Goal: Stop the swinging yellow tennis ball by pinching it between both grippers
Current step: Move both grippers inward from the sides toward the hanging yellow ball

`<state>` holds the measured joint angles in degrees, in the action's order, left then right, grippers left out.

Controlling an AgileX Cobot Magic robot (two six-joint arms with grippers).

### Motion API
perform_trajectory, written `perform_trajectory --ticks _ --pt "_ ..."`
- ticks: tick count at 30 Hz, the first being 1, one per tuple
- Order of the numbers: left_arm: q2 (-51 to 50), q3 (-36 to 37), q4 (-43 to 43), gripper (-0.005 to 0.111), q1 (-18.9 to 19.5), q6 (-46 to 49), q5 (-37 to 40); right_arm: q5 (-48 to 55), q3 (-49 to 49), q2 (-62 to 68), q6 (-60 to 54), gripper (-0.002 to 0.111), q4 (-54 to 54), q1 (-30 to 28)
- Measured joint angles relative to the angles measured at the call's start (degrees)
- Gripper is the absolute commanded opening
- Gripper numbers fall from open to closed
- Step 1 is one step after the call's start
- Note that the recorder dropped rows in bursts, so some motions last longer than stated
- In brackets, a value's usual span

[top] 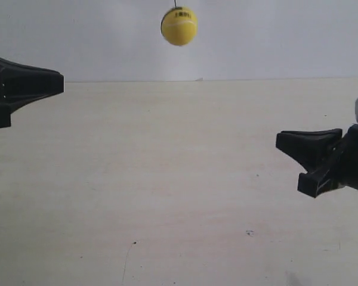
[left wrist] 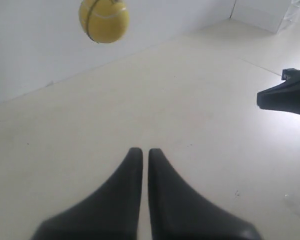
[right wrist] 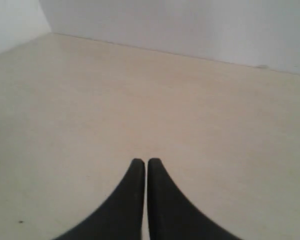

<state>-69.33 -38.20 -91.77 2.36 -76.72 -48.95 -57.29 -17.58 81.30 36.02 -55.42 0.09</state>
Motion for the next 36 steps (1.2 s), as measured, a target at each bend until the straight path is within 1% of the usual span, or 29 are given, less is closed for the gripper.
perform_trajectory --ticks 4,8,11,13,16,18,22,24,29,33,36 --pt "-4.40 0.00 0.84 0.005 0.00 5.05 0.00 -8.43 0.00 4.90 -0.67 0.000 -3.89 0.00" --pt "-8.06 0.00 7.10 0.005 0.00 11.45 0.10 -11.28 0.00 7.88 -1.21 0.000 -4.50 0.38" --pt "-10.15 -0.09 10.14 0.005 0.00 15.54 0.10 -11.43 0.00 8.98 -2.92 0.000 -3.66 3.20" --pt "-11.52 -0.09 11.18 0.005 0.00 16.97 0.10 -11.56 -0.14 9.14 -4.17 0.000 -2.49 6.49" --pt "-13.37 -0.09 12.06 0.005 0.00 18.27 -0.29 -8.98 -1.90 9.23 -4.99 0.000 -1.14 12.11" --pt "-14.24 -0.09 12.28 0.005 0.00 18.79 -1.24 -4.78 -3.63 9.23 -5.76 0.000 0.87 15.71" --pt "-16.26 -0.09 12.43 0.005 0.00 19.52 -4.05 2.03 -6.26 9.26 -8.61 0.000 5.36 20.52" --pt "-17.36 -0.20 12.46 0.005 0.00 19.82 -5.57 3.15 -7.46 9.26 -9.67 0.000 6.28 21.49" --pt "-19.94 -0.53 12.56 0.005 -0.50 20.61 -8.44 4.96 -10.15 9.36 -10.68 0.000 7.97 21.62" --pt "-21.49 -1.76 10.86 0.005 -2.87 21.11 -9.01 5.32 -12.90 10.42 -11.43 0.000 8.19 21.62" --pt "-22.33 -2.70 8.56 0.005 -5.35 21.33 -9.38 5.68 -14.77 12.10 -12.02 0.000 8.19 21.62"
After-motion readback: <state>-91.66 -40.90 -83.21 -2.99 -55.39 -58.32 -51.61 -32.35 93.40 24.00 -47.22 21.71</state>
